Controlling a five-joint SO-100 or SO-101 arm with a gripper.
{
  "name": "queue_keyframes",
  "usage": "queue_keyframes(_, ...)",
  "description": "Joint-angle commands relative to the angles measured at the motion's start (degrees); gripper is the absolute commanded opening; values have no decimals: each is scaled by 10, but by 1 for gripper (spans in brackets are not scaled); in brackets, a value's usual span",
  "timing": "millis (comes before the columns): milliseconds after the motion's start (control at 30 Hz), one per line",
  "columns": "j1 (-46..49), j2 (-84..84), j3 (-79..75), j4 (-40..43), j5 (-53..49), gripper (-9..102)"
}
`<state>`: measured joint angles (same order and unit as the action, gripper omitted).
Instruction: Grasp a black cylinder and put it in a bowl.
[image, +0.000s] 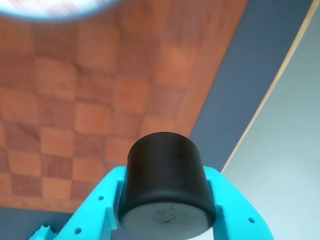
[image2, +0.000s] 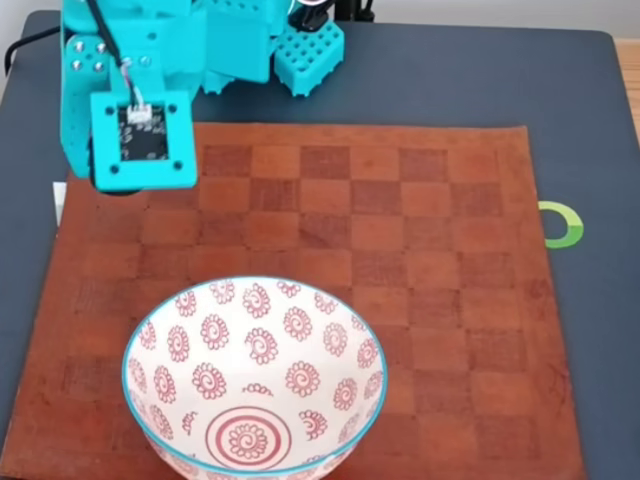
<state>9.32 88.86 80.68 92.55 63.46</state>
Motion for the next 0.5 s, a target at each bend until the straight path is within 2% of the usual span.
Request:
queue_keyframes(0,-23,3,-45,0,3,15)
queue_keyframes(300,-93,0,-113,-7,18,15)
queue_keyframes(467,-125,-65,-176,-14,29,15)
